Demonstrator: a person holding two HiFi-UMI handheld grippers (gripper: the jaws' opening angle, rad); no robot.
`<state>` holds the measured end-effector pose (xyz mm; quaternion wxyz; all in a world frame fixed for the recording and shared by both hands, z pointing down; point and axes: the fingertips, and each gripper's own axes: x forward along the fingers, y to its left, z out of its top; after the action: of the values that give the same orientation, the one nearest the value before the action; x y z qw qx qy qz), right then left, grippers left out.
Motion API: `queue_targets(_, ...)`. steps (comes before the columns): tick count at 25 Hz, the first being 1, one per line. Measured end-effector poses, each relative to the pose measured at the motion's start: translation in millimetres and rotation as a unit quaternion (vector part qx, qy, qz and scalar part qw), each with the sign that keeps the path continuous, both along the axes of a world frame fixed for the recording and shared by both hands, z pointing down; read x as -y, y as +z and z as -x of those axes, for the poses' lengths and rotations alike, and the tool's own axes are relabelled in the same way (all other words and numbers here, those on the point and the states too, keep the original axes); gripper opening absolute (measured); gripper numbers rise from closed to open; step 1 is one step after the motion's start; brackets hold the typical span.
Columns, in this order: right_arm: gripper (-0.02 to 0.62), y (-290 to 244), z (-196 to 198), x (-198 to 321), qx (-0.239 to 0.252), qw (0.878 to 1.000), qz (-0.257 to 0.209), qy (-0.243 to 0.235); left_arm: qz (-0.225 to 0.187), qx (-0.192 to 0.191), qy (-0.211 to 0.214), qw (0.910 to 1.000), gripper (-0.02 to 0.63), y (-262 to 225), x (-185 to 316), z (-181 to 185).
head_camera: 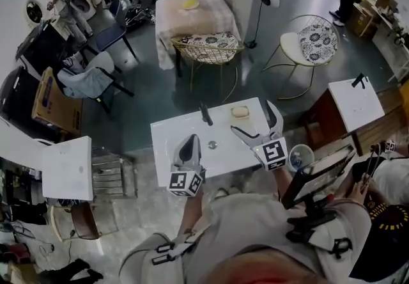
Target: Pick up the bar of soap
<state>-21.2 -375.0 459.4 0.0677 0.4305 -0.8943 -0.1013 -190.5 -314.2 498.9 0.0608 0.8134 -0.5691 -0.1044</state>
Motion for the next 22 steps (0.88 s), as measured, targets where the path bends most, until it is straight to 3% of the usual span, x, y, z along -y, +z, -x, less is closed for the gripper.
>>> queue_targets(4,0.578,6.0,0.3,7.0,-0.027,1.000,-0.001,0.007,0.001,0.003,0.001,1.0000,0.000,2.3,-0.2,0.6)
queue_targets(10,0.577,26.9,2.3,45.7,-0.139,0.990,-0.017,0.024,0.001,-0.001,-0.001,1.0000,-0.002,3.9,3.4,8.7)
queue_targets(12,0.577,46.1,-0.9,66.3,-0.216,0.975,-0.039,0.033,0.002,0.001,0.000,1.0000,0.000,6.2,4.0,8.0)
queue_targets(15,0.578,67.7,1.0,99.5,-0.320,0.943,-0.082,0.032,0.007,0.001,0.003,1.0000,-0.001,9.5,6.0,8.0)
queue_targets(22,0.588,121.3,-2.3,155.9,-0.432,0.899,-0.069,-0.005,0.012,0.007,0.002,0.9999,-0.002,10.8,12.4,10.5)
